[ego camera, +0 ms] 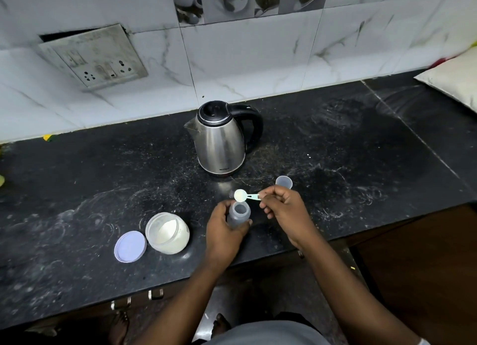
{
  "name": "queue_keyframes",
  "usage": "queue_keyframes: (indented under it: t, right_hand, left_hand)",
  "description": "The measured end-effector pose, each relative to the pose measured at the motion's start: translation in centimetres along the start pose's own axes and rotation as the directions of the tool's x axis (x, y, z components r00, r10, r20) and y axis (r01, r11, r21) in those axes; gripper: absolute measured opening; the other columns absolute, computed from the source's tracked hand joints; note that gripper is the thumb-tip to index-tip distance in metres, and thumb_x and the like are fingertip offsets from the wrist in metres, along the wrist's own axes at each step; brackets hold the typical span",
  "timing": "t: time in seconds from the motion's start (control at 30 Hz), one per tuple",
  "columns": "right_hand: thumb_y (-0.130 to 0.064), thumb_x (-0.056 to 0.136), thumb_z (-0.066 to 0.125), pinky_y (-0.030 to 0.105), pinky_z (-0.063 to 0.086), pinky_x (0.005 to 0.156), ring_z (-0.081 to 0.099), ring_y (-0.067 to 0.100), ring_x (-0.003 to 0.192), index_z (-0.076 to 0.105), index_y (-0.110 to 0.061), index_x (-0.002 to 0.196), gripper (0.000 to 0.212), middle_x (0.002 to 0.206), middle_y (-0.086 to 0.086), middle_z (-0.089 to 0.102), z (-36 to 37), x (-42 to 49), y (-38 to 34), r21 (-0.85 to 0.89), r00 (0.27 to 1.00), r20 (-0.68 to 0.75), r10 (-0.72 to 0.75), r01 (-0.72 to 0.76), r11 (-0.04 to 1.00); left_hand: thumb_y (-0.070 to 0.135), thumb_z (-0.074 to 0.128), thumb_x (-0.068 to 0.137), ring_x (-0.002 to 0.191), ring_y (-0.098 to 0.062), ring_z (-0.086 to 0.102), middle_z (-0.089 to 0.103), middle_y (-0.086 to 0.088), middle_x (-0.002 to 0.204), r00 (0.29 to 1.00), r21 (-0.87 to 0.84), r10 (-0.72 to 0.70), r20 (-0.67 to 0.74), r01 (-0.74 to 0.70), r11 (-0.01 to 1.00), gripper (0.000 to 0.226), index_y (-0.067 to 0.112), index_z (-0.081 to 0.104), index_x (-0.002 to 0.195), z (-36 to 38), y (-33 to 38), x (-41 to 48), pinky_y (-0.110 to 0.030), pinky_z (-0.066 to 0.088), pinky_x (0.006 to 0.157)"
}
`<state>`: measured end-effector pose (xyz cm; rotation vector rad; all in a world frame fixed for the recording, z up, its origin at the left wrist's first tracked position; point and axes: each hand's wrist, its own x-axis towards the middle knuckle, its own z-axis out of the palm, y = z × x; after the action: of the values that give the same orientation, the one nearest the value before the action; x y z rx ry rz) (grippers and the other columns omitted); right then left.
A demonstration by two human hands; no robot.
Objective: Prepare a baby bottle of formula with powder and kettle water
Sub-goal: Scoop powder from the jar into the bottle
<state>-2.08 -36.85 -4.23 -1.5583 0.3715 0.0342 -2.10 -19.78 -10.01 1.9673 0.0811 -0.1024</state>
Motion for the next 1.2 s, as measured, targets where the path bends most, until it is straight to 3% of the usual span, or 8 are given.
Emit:
queue_keyframes:
  t: [0.27, 0.53, 0.73, 0.87, 1.0, 1.2]
  right_hand:
    - [0.001, 0.096, 0.064, 0.023, 0.047, 0.059, 0.059, 0.011, 0.066, 0.076, -0.002, 0.091, 0.013, 0.070, 0.003, 0.068, -0.8, 0.3, -0.5, 0.022, 0.997, -0.033, -0.068, 0.069, 0.997]
    - [0.002, 0.094, 0.066, 0.027, 0.048, 0.062, 0.060, 0.012, 0.069, 0.077, -0.005, 0.090, 0.014, 0.073, 0.005, 0.070, -1.0, 0.3, -0.4, -0.034, 0.996, -0.012, -0.093, 0.093, 0.995]
    - [0.001, 0.093, 0.070, 0.039, 0.046, 0.068, 0.056, 0.024, 0.072, 0.078, -0.006, 0.088, 0.012, 0.084, 0.035, 0.064, -1.1, 0.1, -0.4, -0.053, 0.990, 0.005, -0.138, 0.138, 0.989]
    - [-0.001, 0.093, 0.072, 0.042, 0.048, 0.071, 0.056, 0.023, 0.073, 0.079, -0.008, 0.092, 0.010, 0.081, 0.031, 0.065, -1.1, 0.1, -0.2, -0.064, 0.990, 0.019, -0.137, 0.138, 0.988]
    - [0.000, 0.092, 0.072, 0.042, 0.050, 0.072, 0.058, 0.019, 0.072, 0.080, -0.012, 0.092, 0.014, 0.075, 0.014, 0.065, -1.1, 0.1, -0.2, -0.051, 0.992, 0.016, -0.124, 0.125, 0.991]
    - [0.001, 0.092, 0.072, 0.042, 0.053, 0.074, 0.060, 0.019, 0.073, 0.080, -0.013, 0.093, 0.017, 0.082, 0.027, 0.067, -1.2, -0.3, -0.2, -0.041, 0.991, 0.032, -0.129, 0.130, 0.991]
  left_hand:
    - [0.017, 0.092, 0.075, 0.104, -0.002, 0.066, 0.070, 0.012, 0.114, 0.999, -0.015, 0.025, -0.041, -0.026, 1.000, 0.051, 0.032, 0.063, 0.113, 0.2, 1.4, 0.2, -0.023, 0.052, 0.092]
    - [0.025, 0.090, 0.071, 0.103, -0.010, 0.070, 0.072, 0.010, 0.113, 1.000, -0.058, 0.014, -0.022, -0.015, 0.998, 0.050, 0.034, 0.062, 0.112, 0.4, 1.3, 0.4, -0.038, 0.057, 0.095]
    - [0.021, 0.092, 0.073, 0.102, -0.012, 0.070, 0.073, 0.008, 0.111, 1.000, -0.071, 0.006, -0.031, -0.008, 0.997, 0.049, 0.032, 0.063, 0.111, 0.4, 1.1, 0.6, -0.043, 0.058, 0.095]
    - [0.021, 0.091, 0.073, 0.102, -0.012, 0.070, 0.073, 0.007, 0.112, 1.000, -0.083, 0.007, -0.028, -0.009, 0.996, 0.049, 0.032, 0.063, 0.111, 0.4, 1.0, 0.6, -0.043, 0.058, 0.096]
    - [0.017, 0.092, 0.074, 0.101, -0.010, 0.070, 0.074, 0.006, 0.111, 1.000, -0.107, 0.001, -0.022, -0.003, 0.994, 0.049, 0.029, 0.064, 0.112, 0.3, 1.0, 0.6, -0.040, 0.058, 0.096]
    - [0.018, 0.092, 0.075, 0.101, -0.007, 0.069, 0.072, 0.009, 0.112, 1.000, -0.097, 0.000, -0.013, -0.001, 0.995, 0.049, 0.030, 0.064, 0.113, 0.2, 1.1, 0.5, -0.036, 0.058, 0.094]
